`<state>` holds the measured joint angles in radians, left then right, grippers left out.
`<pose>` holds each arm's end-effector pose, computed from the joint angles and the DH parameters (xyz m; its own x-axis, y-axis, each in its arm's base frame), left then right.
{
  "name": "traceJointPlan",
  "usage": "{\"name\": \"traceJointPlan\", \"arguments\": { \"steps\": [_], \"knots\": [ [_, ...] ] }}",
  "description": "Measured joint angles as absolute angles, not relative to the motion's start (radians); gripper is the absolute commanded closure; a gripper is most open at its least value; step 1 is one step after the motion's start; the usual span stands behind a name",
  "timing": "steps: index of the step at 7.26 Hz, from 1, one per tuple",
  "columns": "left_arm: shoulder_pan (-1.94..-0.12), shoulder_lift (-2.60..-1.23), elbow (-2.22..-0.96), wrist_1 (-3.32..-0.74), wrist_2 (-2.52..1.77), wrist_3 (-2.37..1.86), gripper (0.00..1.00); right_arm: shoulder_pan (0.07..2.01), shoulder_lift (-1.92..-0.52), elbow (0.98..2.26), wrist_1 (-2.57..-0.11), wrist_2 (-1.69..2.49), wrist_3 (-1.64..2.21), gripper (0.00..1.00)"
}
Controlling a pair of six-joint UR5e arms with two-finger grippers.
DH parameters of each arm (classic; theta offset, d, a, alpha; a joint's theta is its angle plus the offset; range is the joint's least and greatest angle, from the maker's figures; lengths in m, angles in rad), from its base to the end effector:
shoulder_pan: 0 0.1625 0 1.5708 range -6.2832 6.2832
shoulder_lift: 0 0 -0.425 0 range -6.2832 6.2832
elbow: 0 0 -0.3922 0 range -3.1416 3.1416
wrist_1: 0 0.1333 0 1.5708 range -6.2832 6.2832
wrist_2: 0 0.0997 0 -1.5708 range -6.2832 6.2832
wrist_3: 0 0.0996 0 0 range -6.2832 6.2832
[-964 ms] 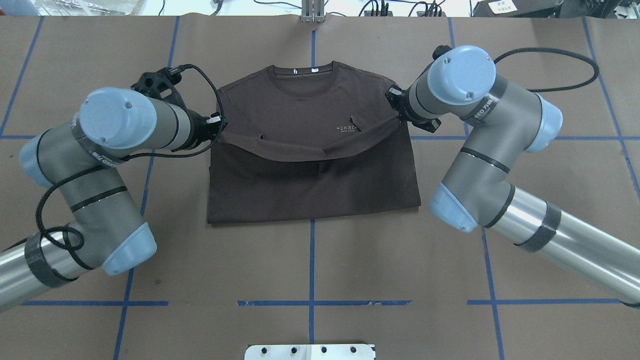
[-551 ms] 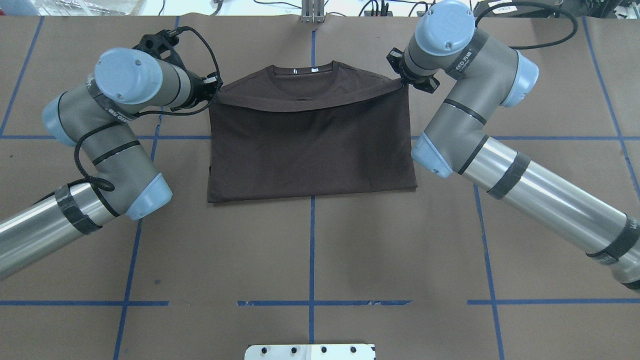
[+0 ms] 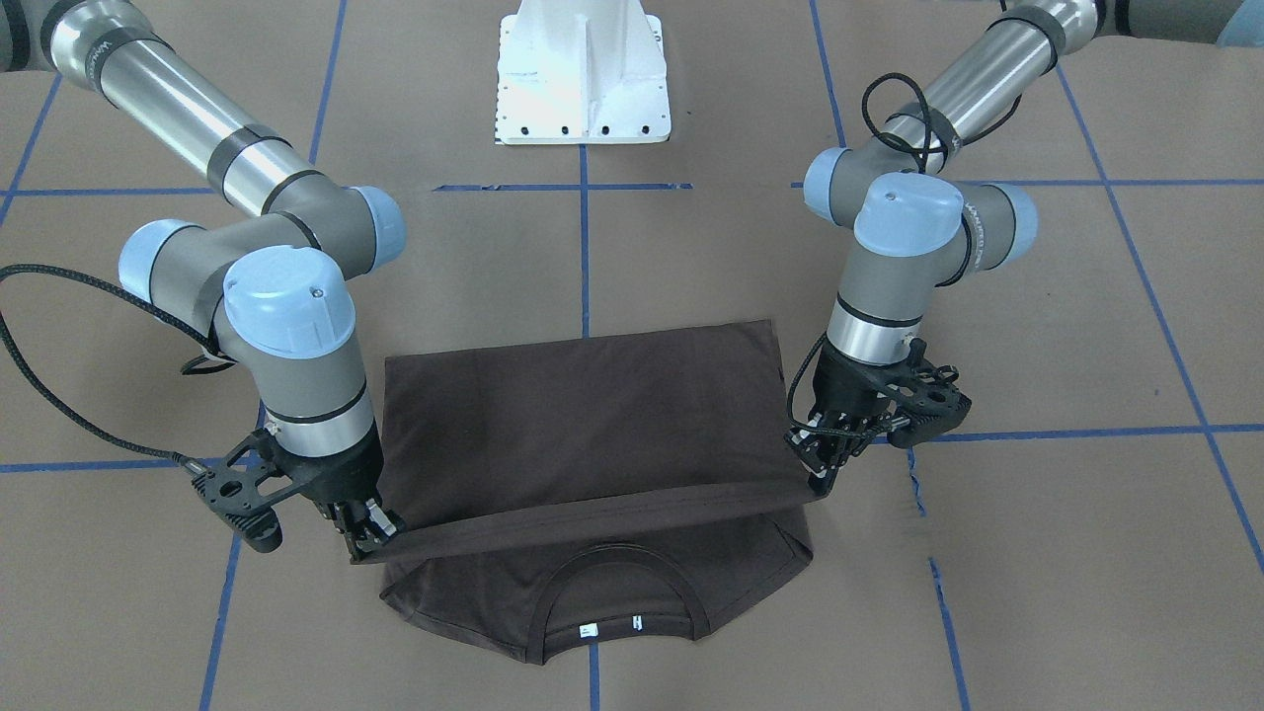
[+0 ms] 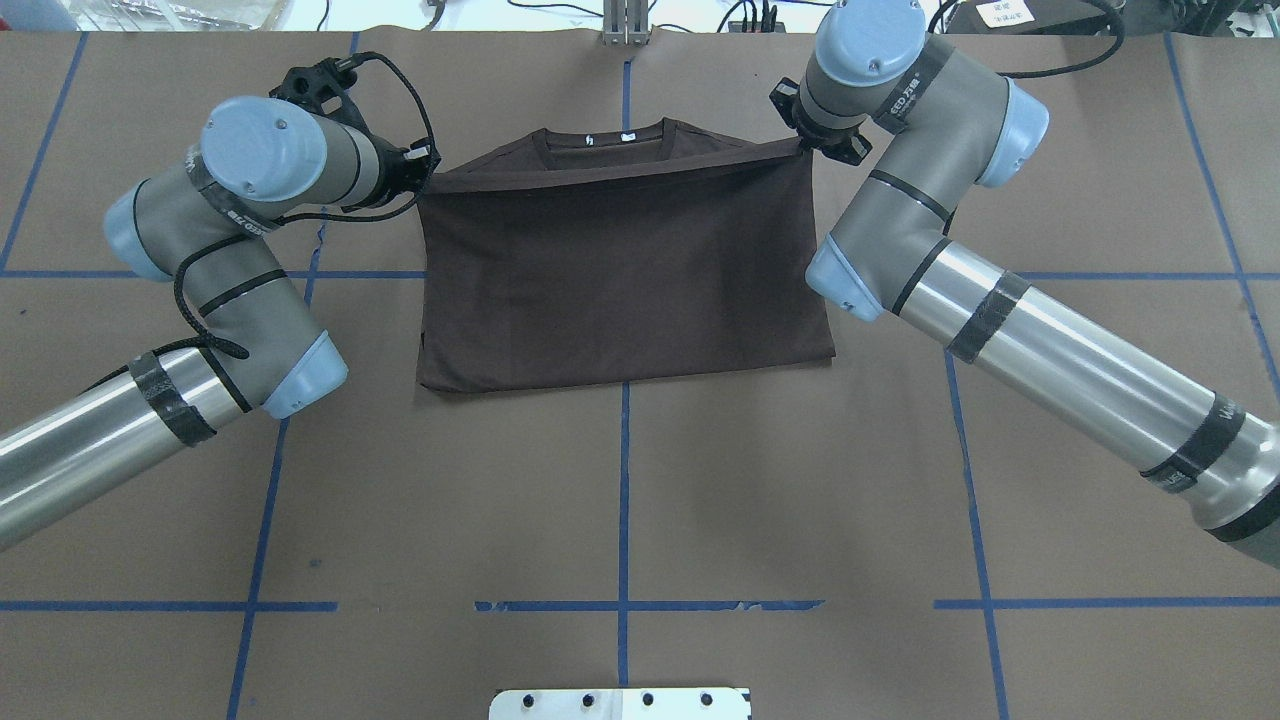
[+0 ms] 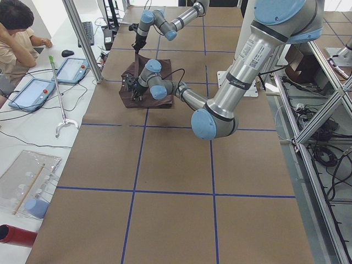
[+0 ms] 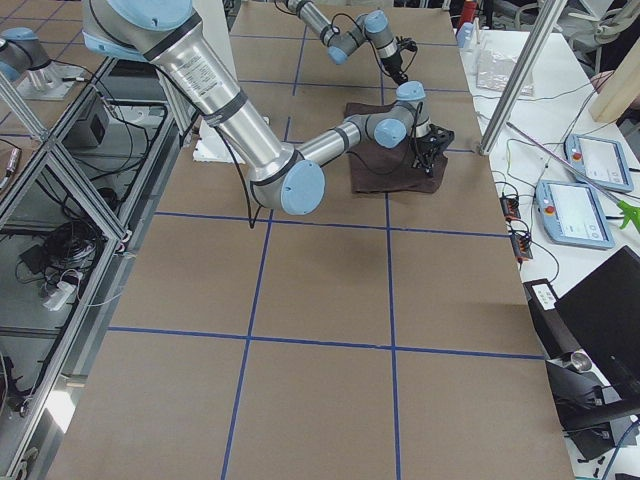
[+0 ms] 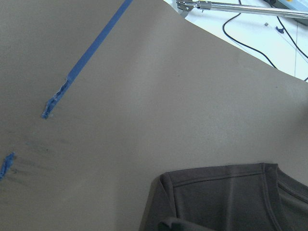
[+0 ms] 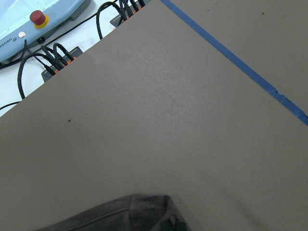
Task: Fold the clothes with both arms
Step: 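Lift the hem with both grippers and fold it toward the collar, then release the hem and move the right gripper to the folded edge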
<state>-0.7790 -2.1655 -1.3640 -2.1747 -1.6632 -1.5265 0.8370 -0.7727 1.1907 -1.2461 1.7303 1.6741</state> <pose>0.4385 -0.6073 0.3370 0.4175 -0.3503 -0.8384 0.6267 0.7791 -0.0134 -0.4503 -0.6748 0.3050 0.4225 0.6206 0.6606 -0.7086 0.6806 -0.1861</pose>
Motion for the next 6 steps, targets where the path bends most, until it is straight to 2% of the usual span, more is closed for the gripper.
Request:
{"name": "traceJointPlan", "arguments": {
  "steps": [1, 2, 3, 5, 6],
  "knots": [
    [-0.781, -2.166, -1.354, -2.185, -1.665, -1.52, 0.66, 0.837, -0.768, 1.182, -1.244, 1.73, 1.674, 0.5],
    [-0.783, -2.164, -1.349, -2.201, -1.668, -1.503, 0.57, 0.836, -0.761, 1.179, -1.243, 1.73, 1.675, 0.4],
    [-0.785, -2.163, -1.348, -2.222, -1.671, -1.49, 0.57, 0.836, -0.754, 1.177, -1.243, 1.73, 1.675, 0.32],
    [-0.79, -2.158, -1.354, -2.253, -1.685, -1.483, 0.5, 0.837, -0.753, 1.201, -1.243, 1.736, 1.684, 0.28],
    [-0.794, -2.147, -1.356, -2.287, -1.723, -1.484, 0.49, 0.83, -0.786, 1.27, -1.243, 1.763, 1.699, 0.25]
  ]
}}
